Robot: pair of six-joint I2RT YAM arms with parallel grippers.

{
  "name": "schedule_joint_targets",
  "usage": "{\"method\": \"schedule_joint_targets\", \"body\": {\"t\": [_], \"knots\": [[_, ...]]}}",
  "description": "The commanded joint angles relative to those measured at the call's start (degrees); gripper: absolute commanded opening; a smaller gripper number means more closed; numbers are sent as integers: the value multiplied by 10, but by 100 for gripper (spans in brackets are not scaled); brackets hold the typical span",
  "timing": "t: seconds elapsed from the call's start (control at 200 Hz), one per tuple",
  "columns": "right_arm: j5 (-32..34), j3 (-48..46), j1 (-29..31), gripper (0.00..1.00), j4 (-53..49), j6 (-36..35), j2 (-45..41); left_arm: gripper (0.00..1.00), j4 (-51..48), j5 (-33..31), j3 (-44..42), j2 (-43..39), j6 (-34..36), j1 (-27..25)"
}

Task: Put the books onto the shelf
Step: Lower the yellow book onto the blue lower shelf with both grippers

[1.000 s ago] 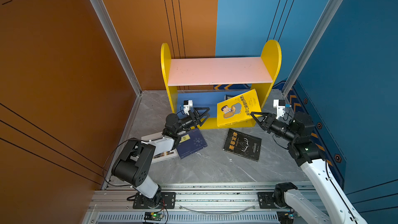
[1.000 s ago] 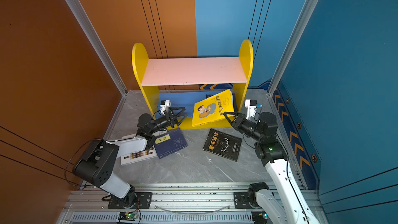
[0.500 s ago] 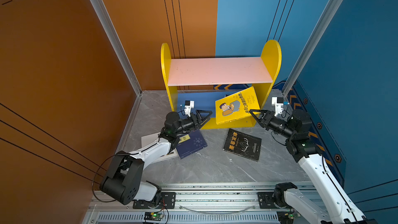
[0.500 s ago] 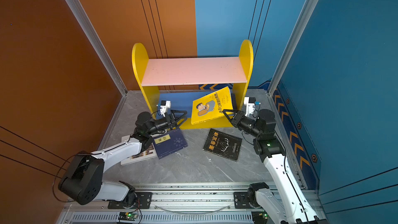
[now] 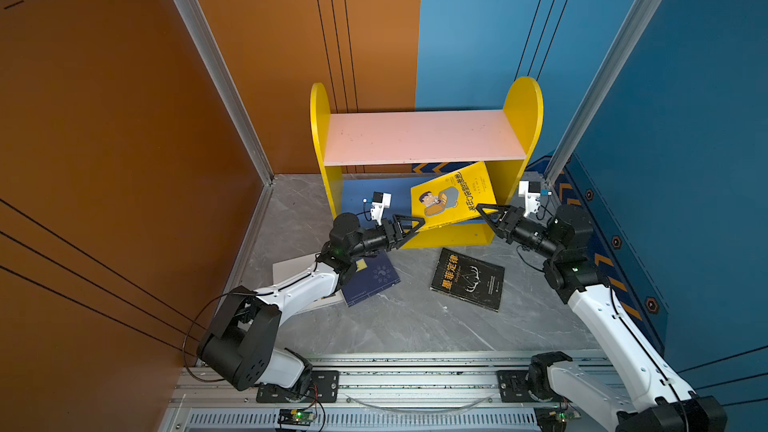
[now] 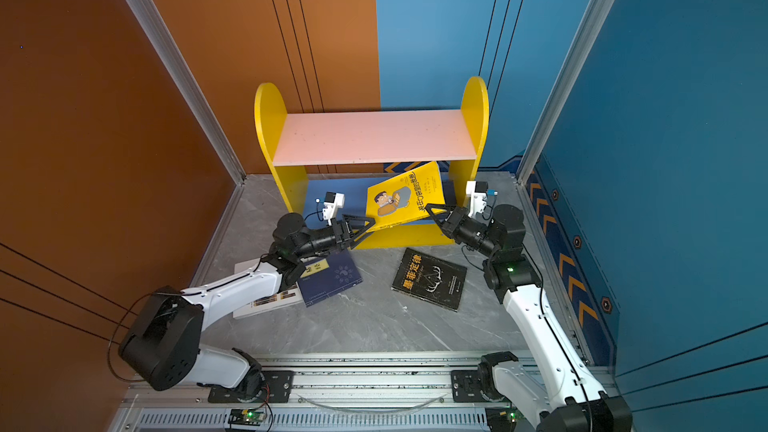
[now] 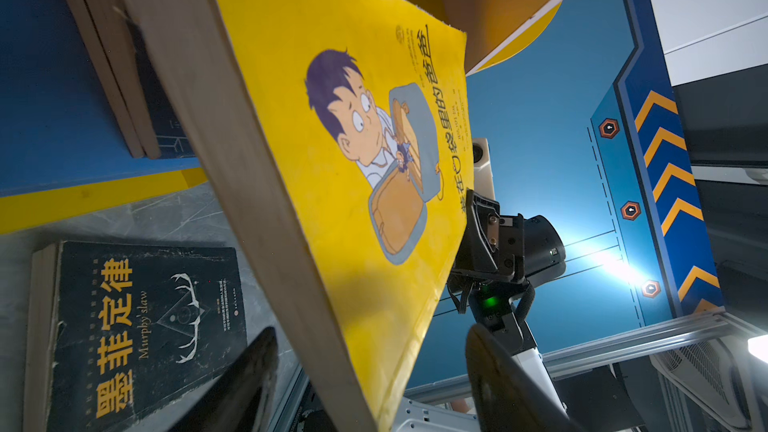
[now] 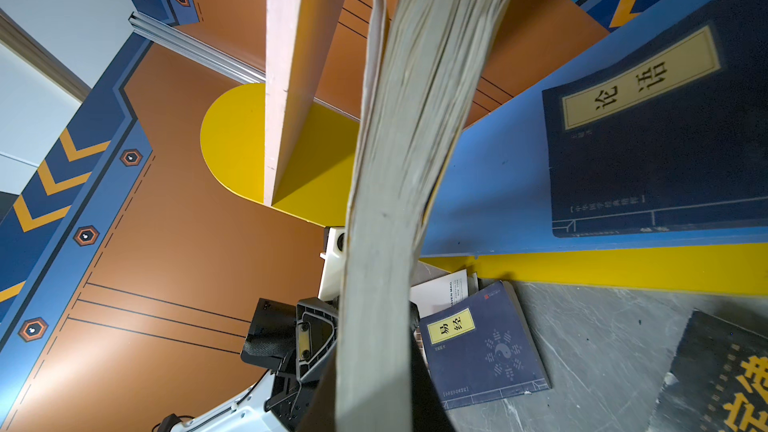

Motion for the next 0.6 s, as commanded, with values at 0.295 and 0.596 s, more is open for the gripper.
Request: {"method": "schedule_joint_targets", "body": {"t": [0.295, 0.596], "knots": [[14, -18, 26, 7, 85, 10, -4, 54, 3, -40, 9, -16, 30, 1], [22, -21, 49, 7, 99, 2, 32, 32, 3, -67, -12, -66, 67, 3]]}}
